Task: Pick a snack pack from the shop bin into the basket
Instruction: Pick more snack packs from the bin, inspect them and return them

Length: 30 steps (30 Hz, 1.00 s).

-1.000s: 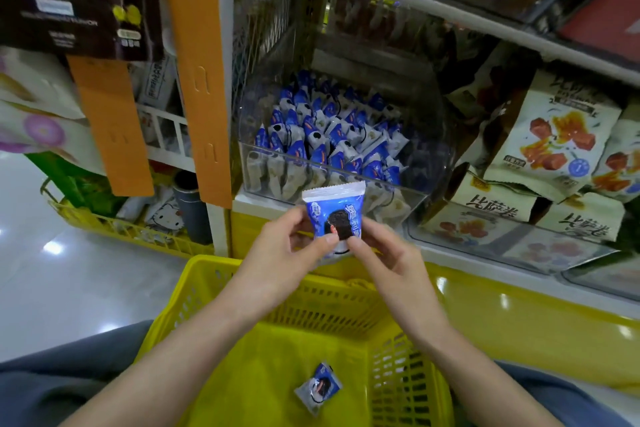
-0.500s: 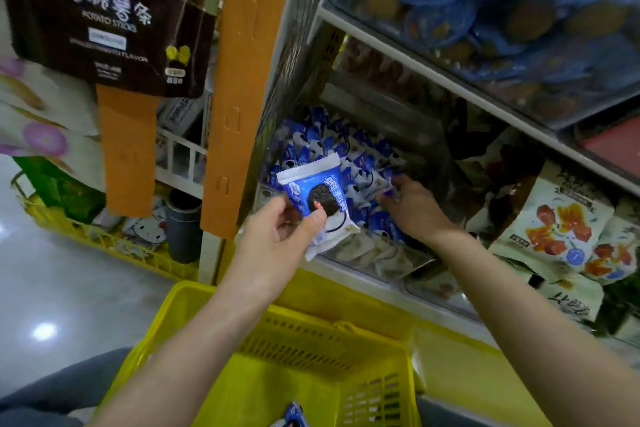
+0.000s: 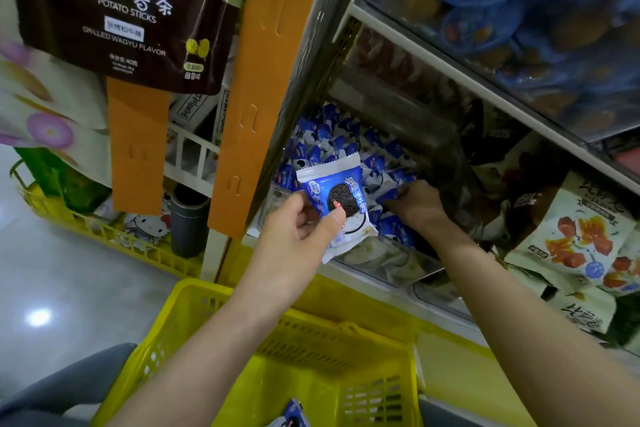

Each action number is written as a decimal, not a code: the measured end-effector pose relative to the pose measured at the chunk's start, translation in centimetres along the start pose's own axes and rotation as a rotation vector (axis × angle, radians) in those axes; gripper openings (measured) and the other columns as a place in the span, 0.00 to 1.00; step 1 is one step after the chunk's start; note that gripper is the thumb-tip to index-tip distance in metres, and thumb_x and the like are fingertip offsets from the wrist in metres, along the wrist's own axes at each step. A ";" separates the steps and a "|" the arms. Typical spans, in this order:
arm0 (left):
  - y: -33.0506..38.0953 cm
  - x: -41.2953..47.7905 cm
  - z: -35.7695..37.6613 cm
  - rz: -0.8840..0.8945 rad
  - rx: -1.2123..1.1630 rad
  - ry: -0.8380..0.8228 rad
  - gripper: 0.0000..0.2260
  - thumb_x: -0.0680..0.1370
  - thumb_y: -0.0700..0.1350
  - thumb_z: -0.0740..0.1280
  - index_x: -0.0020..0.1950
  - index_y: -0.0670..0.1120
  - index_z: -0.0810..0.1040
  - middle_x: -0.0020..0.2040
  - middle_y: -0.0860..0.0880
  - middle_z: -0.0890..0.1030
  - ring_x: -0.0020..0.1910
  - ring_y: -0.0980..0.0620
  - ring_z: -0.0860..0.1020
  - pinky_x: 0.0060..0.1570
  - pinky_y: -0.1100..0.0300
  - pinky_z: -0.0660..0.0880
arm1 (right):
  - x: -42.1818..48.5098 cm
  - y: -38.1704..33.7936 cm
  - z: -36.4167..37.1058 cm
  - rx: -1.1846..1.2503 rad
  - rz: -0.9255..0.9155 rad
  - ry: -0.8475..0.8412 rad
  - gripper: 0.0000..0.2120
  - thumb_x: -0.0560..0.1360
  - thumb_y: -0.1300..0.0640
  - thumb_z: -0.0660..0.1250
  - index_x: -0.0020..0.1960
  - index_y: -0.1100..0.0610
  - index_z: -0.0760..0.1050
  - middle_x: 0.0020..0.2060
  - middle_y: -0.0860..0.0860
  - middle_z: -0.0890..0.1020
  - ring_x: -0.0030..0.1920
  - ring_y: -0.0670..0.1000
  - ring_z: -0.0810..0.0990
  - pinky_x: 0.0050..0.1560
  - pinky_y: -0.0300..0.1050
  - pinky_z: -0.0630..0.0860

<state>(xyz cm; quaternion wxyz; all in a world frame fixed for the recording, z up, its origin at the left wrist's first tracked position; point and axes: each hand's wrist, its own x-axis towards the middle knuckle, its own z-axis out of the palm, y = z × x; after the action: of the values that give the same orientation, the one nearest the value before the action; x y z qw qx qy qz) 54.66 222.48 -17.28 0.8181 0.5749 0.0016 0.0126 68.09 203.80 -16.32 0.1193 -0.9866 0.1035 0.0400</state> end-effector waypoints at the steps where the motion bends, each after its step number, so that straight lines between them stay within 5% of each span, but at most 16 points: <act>1: 0.1 -0.1 0.0 -0.016 -0.003 -0.002 0.05 0.76 0.44 0.65 0.49 0.54 0.75 0.42 0.61 0.82 0.43 0.68 0.80 0.40 0.74 0.74 | -0.3 0.1 -0.1 0.026 -0.023 0.045 0.15 0.74 0.57 0.68 0.32 0.57 0.67 0.29 0.51 0.71 0.34 0.51 0.74 0.31 0.40 0.66; 4: 0.2 -0.4 0.1 -0.051 0.012 0.000 0.05 0.77 0.44 0.64 0.50 0.53 0.75 0.46 0.59 0.82 0.43 0.66 0.80 0.41 0.74 0.75 | -1.9 0.2 -1.2 0.149 -0.171 0.281 0.03 0.76 0.57 0.66 0.45 0.56 0.75 0.36 0.49 0.76 0.37 0.49 0.76 0.37 0.39 0.72; 6: 0.2 -0.6 0.2 -0.077 0.007 0.000 0.05 0.78 0.44 0.63 0.52 0.52 0.75 0.47 0.57 0.82 0.43 0.66 0.80 0.39 0.75 0.74 | -3.6 -0.1 -2.5 0.290 -0.285 0.419 0.07 0.76 0.57 0.65 0.53 0.57 0.75 0.39 0.47 0.76 0.36 0.43 0.75 0.35 0.25 0.68; 8: 0.2 -0.8 0.3 -0.117 -0.023 -0.008 0.07 0.78 0.45 0.62 0.55 0.50 0.76 0.47 0.56 0.83 0.43 0.65 0.81 0.41 0.73 0.75 | -5.3 -0.7 -3.9 0.460 -0.288 0.462 0.10 0.75 0.56 0.67 0.55 0.57 0.75 0.42 0.47 0.78 0.40 0.44 0.75 0.37 0.22 0.68; 13: -0.5 -0.9 0.4 -0.220 -0.070 -0.016 0.10 0.80 0.49 0.58 0.51 0.50 0.78 0.43 0.53 0.85 0.43 0.57 0.82 0.51 0.56 0.75 | -10.5 -1.2 -4.9 0.982 -0.216 -0.056 0.12 0.72 0.55 0.70 0.54 0.57 0.77 0.47 0.54 0.84 0.48 0.52 0.83 0.51 0.47 0.79; 15: -0.7 -1.0 0.4 -0.241 -0.120 -0.058 0.16 0.76 0.58 0.57 0.47 0.52 0.82 0.43 0.52 0.85 0.43 0.56 0.83 0.48 0.57 0.76 | -12.2 -1.3 -4.0 0.989 -0.216 -0.215 0.16 0.71 0.55 0.71 0.56 0.59 0.77 0.46 0.54 0.84 0.45 0.50 0.84 0.46 0.43 0.80; 20: -1.0 -1.3 0.6 -0.205 -0.087 -0.122 0.27 0.60 0.63 0.73 0.56 0.53 0.77 0.50 0.54 0.84 0.54 0.54 0.80 0.59 0.55 0.72 | -14.3 -2.3 -2.1 1.014 -0.279 -0.114 0.10 0.69 0.61 0.72 0.49 0.59 0.76 0.39 0.50 0.82 0.36 0.40 0.80 0.37 0.30 0.75; 24: -0.7 -2.0 0.5 -0.086 0.064 -0.204 0.15 0.71 0.49 0.72 0.57 0.52 0.77 0.51 0.54 0.83 0.52 0.57 0.80 0.51 0.64 0.77 | -15.1 -2.8 -1.8 0.924 -0.350 -0.101 0.03 0.74 0.57 0.67 0.47 0.54 0.77 0.40 0.50 0.83 0.40 0.43 0.82 0.40 0.36 0.77; 26: -0.3 -2.1 0.5 -0.053 0.072 -0.178 0.09 0.74 0.42 0.69 0.52 0.53 0.78 0.48 0.55 0.84 0.49 0.58 0.81 0.48 0.67 0.77 | -15.3 -2.8 -1.8 0.829 -0.407 -0.059 0.07 0.77 0.55 0.61 0.47 0.50 0.78 0.43 0.48 0.83 0.44 0.45 0.81 0.45 0.41 0.79; 30: 0.1 -2.2 0.5 -0.063 0.019 -0.191 0.10 0.74 0.39 0.68 0.48 0.55 0.78 0.47 0.56 0.84 0.48 0.59 0.81 0.48 0.68 0.77 | -14.6 -2.5 -2.1 0.838 -0.324 -0.089 0.10 0.77 0.56 0.61 0.57 0.48 0.74 0.53 0.46 0.80 0.54 0.41 0.78 0.55 0.43 0.78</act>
<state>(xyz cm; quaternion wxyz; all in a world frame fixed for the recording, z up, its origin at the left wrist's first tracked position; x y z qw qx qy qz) 52.46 222.03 -17.02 0.8092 0.5807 -0.0584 -0.0680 54.52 208.52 -12.18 0.5174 -0.8541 -0.0503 0.0178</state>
